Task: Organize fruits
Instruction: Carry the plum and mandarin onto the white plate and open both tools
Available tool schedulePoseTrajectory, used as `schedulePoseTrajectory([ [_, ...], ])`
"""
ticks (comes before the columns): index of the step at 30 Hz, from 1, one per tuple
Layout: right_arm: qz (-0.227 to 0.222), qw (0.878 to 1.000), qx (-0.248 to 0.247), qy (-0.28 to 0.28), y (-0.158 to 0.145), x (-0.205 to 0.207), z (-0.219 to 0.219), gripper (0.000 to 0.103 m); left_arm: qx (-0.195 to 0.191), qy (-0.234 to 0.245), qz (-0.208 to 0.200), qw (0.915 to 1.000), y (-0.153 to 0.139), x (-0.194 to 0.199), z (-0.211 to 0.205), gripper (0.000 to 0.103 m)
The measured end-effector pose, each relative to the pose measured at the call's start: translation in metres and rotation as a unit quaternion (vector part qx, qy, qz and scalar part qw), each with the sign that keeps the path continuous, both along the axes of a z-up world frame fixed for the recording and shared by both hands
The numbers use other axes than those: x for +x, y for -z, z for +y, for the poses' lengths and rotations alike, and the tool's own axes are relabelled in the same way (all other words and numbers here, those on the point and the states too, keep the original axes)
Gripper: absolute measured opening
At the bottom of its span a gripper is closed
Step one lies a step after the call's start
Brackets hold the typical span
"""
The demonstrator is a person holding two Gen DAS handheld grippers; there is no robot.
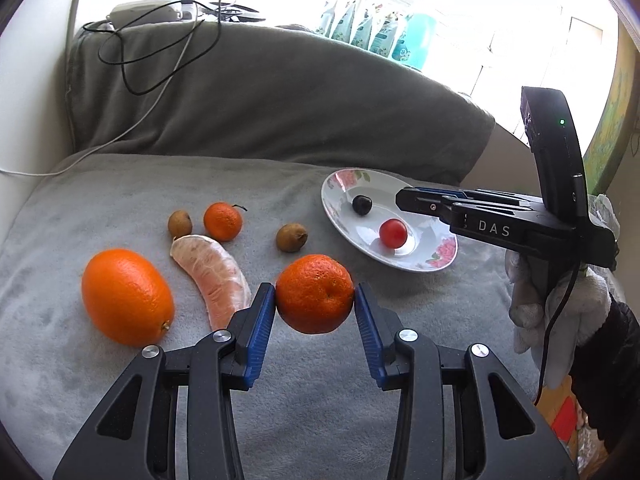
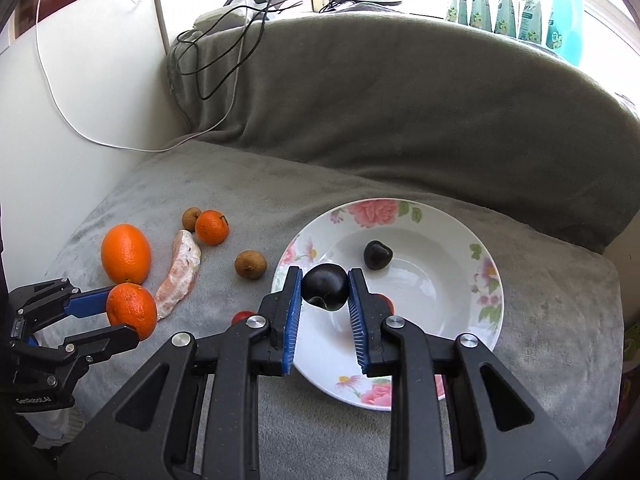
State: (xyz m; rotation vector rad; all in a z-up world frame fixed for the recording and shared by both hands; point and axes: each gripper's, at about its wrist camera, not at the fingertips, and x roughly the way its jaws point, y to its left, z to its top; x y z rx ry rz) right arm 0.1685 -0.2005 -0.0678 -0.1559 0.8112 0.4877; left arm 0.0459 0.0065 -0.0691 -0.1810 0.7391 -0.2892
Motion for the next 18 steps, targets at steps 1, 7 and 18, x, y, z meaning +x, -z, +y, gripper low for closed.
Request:
schedulePoseTrajectory([
  [1,-0.001,1.000,0.001,0.006,-0.001,0.003,-0.005,0.024,0.000,0.003,-0.003,1.0000,-0.001,0.003,-0.003,0.039],
  [7,-0.006,0.999,0.003,0.032,-0.006,0.014,-0.026,0.024,-0.003,0.019,-0.012,0.9997,-0.006,0.021,-0.020,0.039],
  [18,0.004,0.998,0.009,0.061,0.005,0.037,-0.048,0.024,0.004,0.048,-0.011,0.9988,-0.004,0.050,-0.049,0.039],
])
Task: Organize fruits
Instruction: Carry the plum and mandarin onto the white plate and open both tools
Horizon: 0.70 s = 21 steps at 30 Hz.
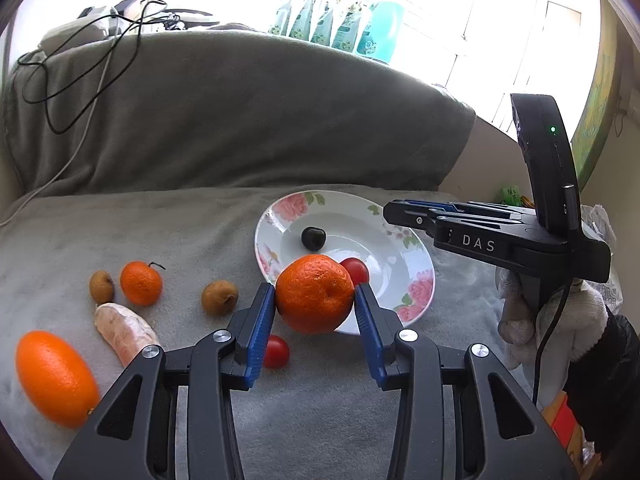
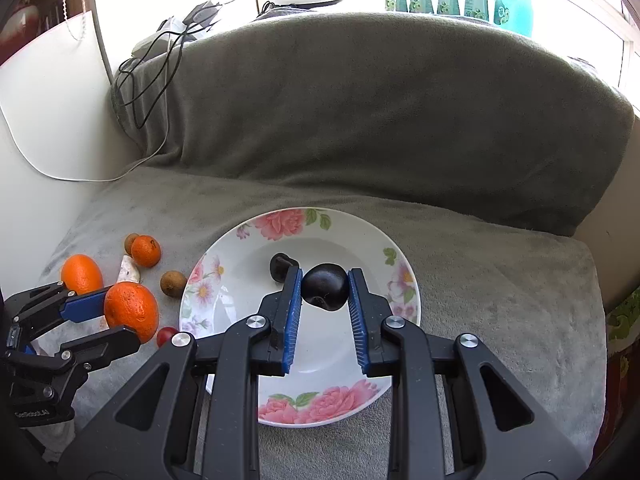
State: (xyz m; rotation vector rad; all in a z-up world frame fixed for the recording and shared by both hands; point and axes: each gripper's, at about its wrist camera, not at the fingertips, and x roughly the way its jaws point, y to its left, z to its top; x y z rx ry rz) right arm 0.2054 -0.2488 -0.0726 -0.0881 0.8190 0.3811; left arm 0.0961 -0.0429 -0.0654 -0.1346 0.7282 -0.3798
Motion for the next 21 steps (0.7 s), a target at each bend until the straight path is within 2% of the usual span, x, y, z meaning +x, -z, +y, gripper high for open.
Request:
schedulePoseTrajectory([
  [21,0.026,1.000,0.014,0.006,0.019,0.019,-0.008,0.024,0.013,0.020,0.017,0.9996,0.009,0.020,-0.026,0.040],
])
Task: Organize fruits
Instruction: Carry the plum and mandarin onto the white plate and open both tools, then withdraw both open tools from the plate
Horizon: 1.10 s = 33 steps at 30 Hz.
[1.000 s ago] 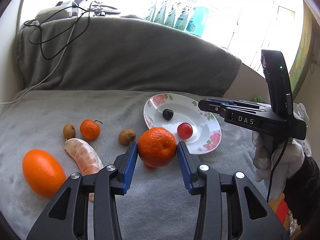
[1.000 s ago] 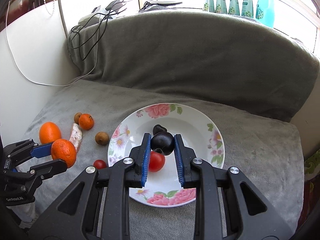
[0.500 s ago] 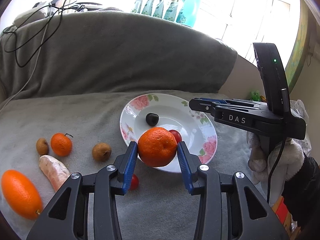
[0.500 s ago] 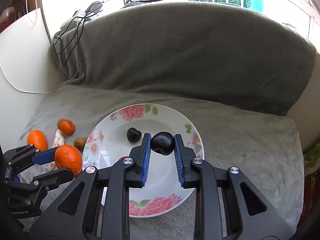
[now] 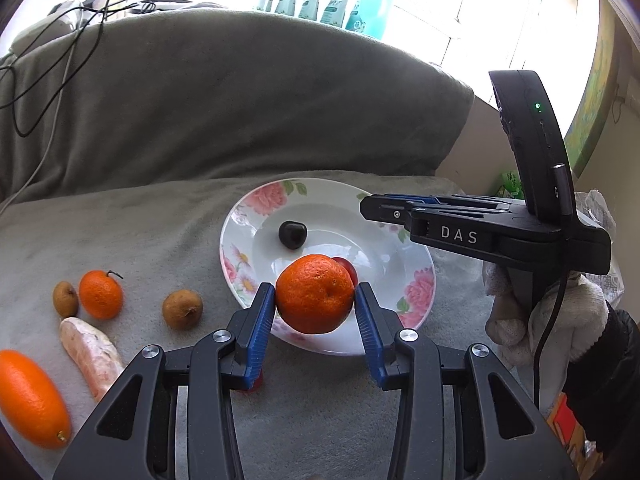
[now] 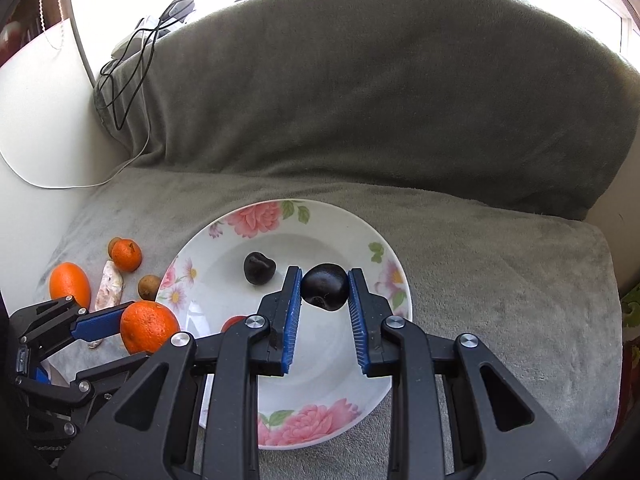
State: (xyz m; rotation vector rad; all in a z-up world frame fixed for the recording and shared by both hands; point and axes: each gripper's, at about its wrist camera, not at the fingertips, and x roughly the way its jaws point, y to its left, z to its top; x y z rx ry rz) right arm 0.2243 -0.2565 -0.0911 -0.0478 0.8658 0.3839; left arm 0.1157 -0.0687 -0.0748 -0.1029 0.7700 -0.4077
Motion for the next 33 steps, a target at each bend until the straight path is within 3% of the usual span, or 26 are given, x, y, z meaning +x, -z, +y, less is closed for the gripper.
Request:
schedulePoseTrajectory([
  [5,0.001,1.000,0.002,0.005,-0.001,0.002,-0.002,0.026,0.001,0.000,-0.006,1.0000,-0.001,0.001,-0.002,0.044],
  [7,-0.004,1.000,0.009,0.008,-0.003,0.002,-0.004,0.049,-0.002,0.000,-0.011,0.9999,-0.004,-0.002,-0.001,0.056],
  [8,-0.009,1.000,0.012,0.011,-0.005,0.001,-0.005,0.069,-0.003,0.000,-0.012,0.9999,-0.005,-0.002,-0.001,0.059],
  [9,-0.015,1.000,0.015,0.014,-0.007,-0.001,-0.006,0.079,-0.003,0.001,-0.013,0.9999,-0.006,-0.002,-0.001,0.063],
  [12,-0.018,0.999,0.020,0.022,-0.010,-0.001,-0.009,0.082,0.001,0.001,-0.014,0.9999,-0.006,-0.003,-0.001,0.064],
  [15,-0.018,0.999,0.024,0.026,-0.012,-0.001,-0.011,0.090,-0.003,0.004,-0.012,0.9999,-0.006,-0.004,-0.003,0.073],
  [33,-0.028,0.999,0.024,0.032,-0.026,-0.015,-0.007,0.091,0.000,-0.014,-0.003,0.9999,-0.011,-0.005,0.003,0.076],
])
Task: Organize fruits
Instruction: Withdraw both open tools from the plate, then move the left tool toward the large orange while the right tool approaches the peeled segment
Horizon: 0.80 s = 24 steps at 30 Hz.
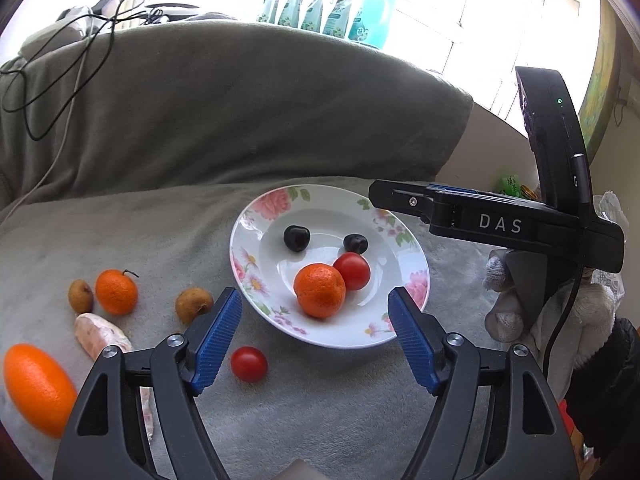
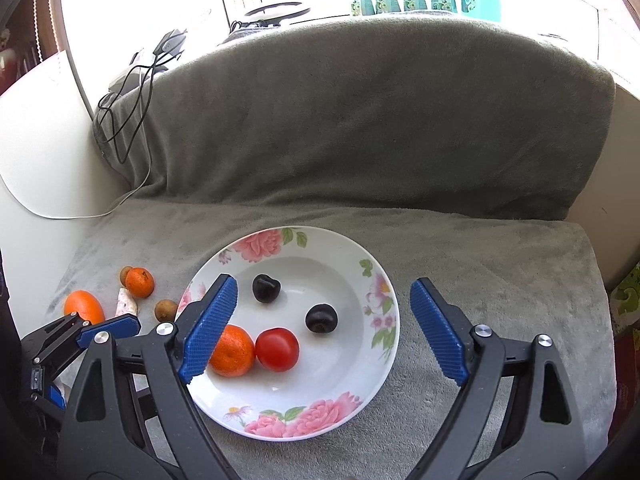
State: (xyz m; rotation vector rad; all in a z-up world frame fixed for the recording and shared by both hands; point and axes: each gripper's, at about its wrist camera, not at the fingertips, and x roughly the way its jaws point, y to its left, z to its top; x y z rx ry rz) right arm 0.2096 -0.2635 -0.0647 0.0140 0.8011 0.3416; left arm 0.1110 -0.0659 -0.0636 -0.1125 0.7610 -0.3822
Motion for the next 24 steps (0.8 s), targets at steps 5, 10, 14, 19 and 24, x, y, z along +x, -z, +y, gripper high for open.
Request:
schedulePoseTrajectory([
  [5,-0.006,1.000,0.004,-0.009,-0.011,-0.009,0.008,0.091,-0.002,-0.016,-0.004,0.9999,-0.005,-0.008,0.012,0.076],
  [10,-0.007,0.999,0.015,-0.031,-0.023,-0.019,0.024,0.091,-0.005,-0.036,-0.015,0.9992,-0.011,-0.021,0.032,0.076],
  [14,-0.001,0.998,0.022,-0.056,-0.028,-0.027,0.042,0.091,-0.005,-0.057,-0.021,0.9981,-0.014,-0.033,0.053,0.076],
  [19,0.006,0.996,0.023,-0.086,-0.031,-0.037,0.067,0.091,0.002,-0.089,-0.029,0.9956,-0.018,-0.050,0.080,0.076],
  [24,0.024,0.993,0.036,-0.113,-0.033,-0.042,0.089,0.091,0.005,-0.124,-0.027,0.9919,-0.017,-0.066,0.112,0.076],
])
